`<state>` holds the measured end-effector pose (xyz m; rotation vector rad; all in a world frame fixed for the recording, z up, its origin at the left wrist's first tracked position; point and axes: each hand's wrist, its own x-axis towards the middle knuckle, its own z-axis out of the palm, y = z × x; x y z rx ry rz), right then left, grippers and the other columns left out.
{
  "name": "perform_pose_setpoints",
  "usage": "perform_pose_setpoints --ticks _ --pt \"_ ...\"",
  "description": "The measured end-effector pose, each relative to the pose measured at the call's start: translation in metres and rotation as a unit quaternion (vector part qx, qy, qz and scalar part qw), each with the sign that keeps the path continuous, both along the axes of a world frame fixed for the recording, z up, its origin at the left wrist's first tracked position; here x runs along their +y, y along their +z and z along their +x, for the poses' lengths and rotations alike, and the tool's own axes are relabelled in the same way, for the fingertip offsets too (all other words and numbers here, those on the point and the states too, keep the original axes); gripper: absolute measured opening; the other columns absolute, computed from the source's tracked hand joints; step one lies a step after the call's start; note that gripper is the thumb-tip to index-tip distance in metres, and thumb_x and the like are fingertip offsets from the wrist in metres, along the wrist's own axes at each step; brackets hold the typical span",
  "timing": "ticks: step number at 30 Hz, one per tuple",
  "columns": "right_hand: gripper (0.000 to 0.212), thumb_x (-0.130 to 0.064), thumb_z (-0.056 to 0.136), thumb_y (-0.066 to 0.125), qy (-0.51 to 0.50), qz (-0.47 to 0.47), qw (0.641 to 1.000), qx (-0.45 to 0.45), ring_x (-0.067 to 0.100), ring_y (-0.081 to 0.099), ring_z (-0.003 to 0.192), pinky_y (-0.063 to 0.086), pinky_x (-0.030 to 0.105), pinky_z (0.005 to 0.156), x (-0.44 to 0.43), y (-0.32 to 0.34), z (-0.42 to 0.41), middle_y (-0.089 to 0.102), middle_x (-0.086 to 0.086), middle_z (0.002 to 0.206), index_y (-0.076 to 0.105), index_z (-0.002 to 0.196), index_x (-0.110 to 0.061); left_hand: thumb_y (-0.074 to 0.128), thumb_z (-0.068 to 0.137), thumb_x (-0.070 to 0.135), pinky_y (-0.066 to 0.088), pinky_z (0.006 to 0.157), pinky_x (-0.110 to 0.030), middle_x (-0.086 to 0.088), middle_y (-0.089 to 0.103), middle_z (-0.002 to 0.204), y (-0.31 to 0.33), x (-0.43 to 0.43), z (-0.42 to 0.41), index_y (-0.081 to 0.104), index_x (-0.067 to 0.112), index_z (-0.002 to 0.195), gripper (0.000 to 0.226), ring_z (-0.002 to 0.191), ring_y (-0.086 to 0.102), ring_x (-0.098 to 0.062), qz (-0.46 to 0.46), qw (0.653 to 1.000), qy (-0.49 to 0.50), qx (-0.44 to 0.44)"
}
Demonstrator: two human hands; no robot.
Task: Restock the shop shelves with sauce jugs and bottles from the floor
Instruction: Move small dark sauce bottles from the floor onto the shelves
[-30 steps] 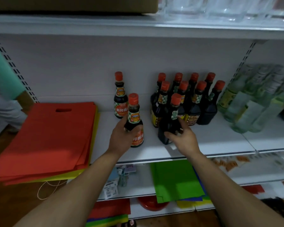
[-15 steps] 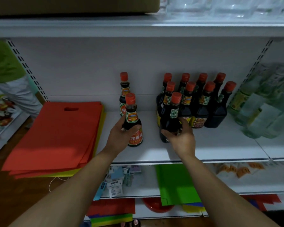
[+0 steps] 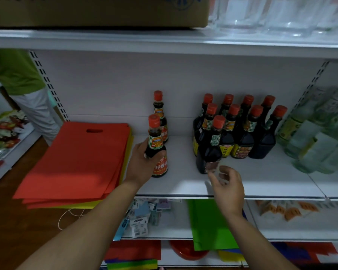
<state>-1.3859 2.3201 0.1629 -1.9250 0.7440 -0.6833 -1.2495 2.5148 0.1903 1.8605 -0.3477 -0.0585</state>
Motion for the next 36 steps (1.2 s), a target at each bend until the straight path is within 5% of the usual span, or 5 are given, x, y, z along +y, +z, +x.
perform_pose_setpoints --ticks 5,9,18,27,36 --pt "0.029 -0.027 0.085 0.069 0.078 -0.025 0.997 0.010 0.008 0.059 0.088 0.045 0.020 0.074 0.040 -0.006 0.011 0.061 -0.004 0.108 0.062 0.111 -0.017 0.070 0.085 0.017 0.042 0.079 -0.003 0.013 0.061 0.111 0.003 0.021 0.009 0.059 0.018 0.122 0.038 0.094 0.055 0.014 -0.042 0.999 0.008 -0.007" --pt "0.035 -0.031 0.085 0.070 0.110 -0.014 0.994 0.012 0.011 0.061 0.095 0.047 0.025 0.080 0.061 0.002 0.048 0.062 -0.005 0.113 0.062 0.116 -0.019 0.071 0.084 0.030 0.048 0.090 -0.020 0.005 0.065 0.120 0.003 0.039 0.024 0.059 0.022 0.125 0.044 0.106 0.059 -0.004 -0.018 1.000 0.010 -0.021" --pt "0.041 -0.032 0.087 0.067 0.128 0.037 0.990 0.039 0.008 0.057 0.101 0.045 0.023 0.085 0.061 0.001 0.126 0.060 -0.003 0.122 0.057 0.124 -0.019 0.072 0.083 0.017 0.049 0.084 -0.026 0.014 0.069 0.102 0.001 0.037 0.064 0.064 0.023 0.111 0.030 0.098 0.063 -0.002 -0.045 0.997 0.053 -0.013" --pt "0.048 -0.026 0.087 0.068 0.186 0.105 0.977 0.010 0.009 0.051 0.109 0.039 0.024 0.090 0.059 0.012 0.192 0.057 -0.002 0.124 0.052 0.132 -0.022 0.072 0.084 0.018 0.043 0.070 -0.008 0.018 0.063 0.100 0.001 0.005 0.111 0.060 0.025 0.117 0.035 0.088 0.058 0.004 -0.070 0.990 0.112 0.040" --pt "0.054 -0.031 0.071 0.078 0.196 0.099 0.976 0.001 0.015 0.062 0.109 0.050 0.041 0.095 0.053 0.005 0.226 0.065 -0.007 0.120 0.056 0.119 -0.040 0.074 0.080 0.021 0.054 0.092 -0.047 0.005 0.073 0.106 -0.003 0.005 0.144 0.067 0.022 0.116 0.037 0.100 0.068 -0.014 -0.066 0.995 0.071 0.023"
